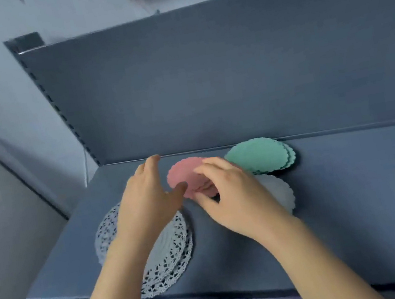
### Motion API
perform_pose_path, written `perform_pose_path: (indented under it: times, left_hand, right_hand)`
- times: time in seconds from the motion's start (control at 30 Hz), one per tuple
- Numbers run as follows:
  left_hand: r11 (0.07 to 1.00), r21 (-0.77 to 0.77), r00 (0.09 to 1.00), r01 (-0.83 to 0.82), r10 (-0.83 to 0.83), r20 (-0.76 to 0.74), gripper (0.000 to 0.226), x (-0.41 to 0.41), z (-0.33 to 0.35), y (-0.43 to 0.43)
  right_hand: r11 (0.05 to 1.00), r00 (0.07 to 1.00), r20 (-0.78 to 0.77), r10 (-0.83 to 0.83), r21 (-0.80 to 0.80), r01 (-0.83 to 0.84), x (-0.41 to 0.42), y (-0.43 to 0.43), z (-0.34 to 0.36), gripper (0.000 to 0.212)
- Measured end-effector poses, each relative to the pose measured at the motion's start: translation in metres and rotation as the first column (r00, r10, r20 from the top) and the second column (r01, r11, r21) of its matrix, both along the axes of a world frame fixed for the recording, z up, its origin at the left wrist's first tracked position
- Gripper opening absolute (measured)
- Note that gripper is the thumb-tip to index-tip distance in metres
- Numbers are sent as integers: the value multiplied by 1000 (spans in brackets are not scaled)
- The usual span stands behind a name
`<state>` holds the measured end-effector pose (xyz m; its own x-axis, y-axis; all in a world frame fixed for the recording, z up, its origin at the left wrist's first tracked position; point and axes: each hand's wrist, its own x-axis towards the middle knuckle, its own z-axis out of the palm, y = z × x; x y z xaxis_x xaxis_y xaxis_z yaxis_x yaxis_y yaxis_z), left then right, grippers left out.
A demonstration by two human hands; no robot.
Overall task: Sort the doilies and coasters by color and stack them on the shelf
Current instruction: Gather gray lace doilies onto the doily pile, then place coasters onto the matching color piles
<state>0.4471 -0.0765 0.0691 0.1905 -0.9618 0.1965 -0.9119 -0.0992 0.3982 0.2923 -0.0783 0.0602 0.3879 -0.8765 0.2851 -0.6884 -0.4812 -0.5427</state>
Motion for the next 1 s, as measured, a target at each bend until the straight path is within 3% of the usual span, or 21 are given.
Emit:
perform_pose_path:
  times: [0.1, 0.23, 0.4, 0.53, 0.7, 0.8, 0.9, 1.0]
  left_hand:
    - [974, 24, 968, 225, -226, 111, 74, -40, -5, -12]
    - [867, 21, 844, 497, -489, 219, 69, -115, -7, -5]
    - [711, 37, 697, 702, -697, 169, 64, -216, -11, 35]
    - [642, 95, 635, 761, -767, 95, 60, -301, -25, 65]
    - [640, 108, 646, 761, -762, -34, 54, -410, -39, 88]
    - [650, 118, 655, 751, -756, -5, 54, -466, -43, 89]
    - [664, 230, 682, 712, -731, -1, 69, -507, -39, 84]
    - [641, 317, 671, 698, -741, 21, 58, -537, -33, 74]
  right_hand:
    - [960, 958, -69, -277, 12, 278, -47, 19, -3, 42]
    - [833, 827, -158, -539, 44, 551, -117, 64, -7, 46]
    - [657, 660, -197, -725, 89, 749, -211, 135, -7, 50]
    - [605, 609, -197, -768, 92, 791, -288, 180, -14, 51]
    - [636, 648, -172, -742, 123, 762, -378, 215, -19, 48]
    - [654, 669, -155, -727, 141, 743, -424, 223, -20, 46]
    - [688, 707, -125, -696, 165, 707, -458, 220, -20, 46]
    - [719, 739, -110, -664, 176, 672, -488, 204, -20, 46]
